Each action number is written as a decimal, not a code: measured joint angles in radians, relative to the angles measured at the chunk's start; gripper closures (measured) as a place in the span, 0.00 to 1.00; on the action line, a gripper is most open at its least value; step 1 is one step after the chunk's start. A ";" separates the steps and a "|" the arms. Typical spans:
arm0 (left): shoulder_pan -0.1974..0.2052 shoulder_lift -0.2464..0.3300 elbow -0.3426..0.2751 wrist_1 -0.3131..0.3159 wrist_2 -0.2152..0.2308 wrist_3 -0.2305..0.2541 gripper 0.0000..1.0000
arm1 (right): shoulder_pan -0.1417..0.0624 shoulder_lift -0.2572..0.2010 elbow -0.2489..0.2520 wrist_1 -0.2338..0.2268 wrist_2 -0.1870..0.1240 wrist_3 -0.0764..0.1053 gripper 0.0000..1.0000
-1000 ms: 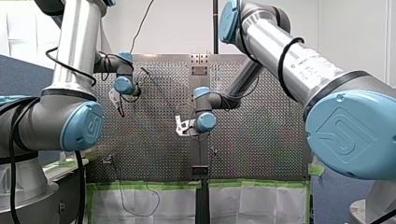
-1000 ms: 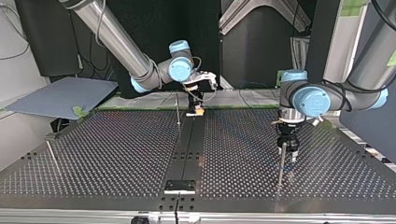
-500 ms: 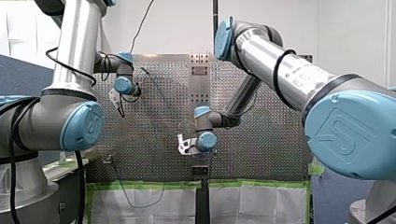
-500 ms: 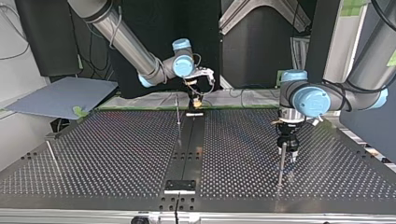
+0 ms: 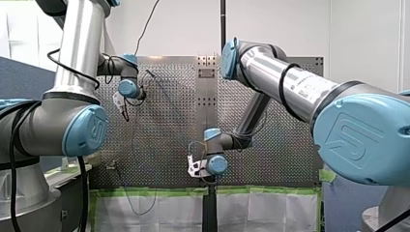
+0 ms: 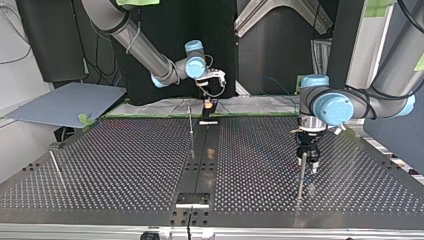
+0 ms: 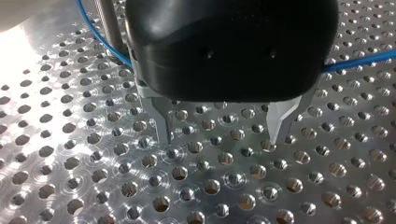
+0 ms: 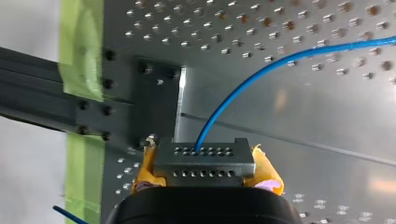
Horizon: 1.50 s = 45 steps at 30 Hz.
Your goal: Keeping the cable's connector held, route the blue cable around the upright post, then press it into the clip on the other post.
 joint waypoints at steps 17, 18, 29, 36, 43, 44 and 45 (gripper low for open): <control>-0.003 0.001 0.000 -0.006 0.000 0.000 0.01 | -0.054 0.155 0.000 -0.098 0.007 0.028 1.00; -0.003 0.001 0.000 -0.007 0.000 0.000 0.01 | -0.059 0.165 0.000 -0.102 0.007 0.028 1.00; -0.007 0.001 0.000 -0.018 -0.003 0.000 0.01 | -0.113 0.253 0.042 -0.165 0.003 0.036 1.00; -0.014 0.001 0.000 -0.038 -0.008 -0.014 0.01 | -0.128 0.291 0.049 -0.193 -0.005 0.037 1.00; -0.013 0.001 0.000 -0.044 -0.009 -0.068 0.01 | -0.131 0.294 0.049 -0.194 -0.009 0.035 1.00; -0.012 0.001 0.000 -0.043 -0.008 -0.075 0.01 | -0.131 0.294 0.049 -0.194 -0.010 0.035 1.00; -0.012 0.001 0.000 -0.042 -0.007 -0.082 0.01 | -0.131 0.294 0.049 -0.194 -0.010 0.035 1.00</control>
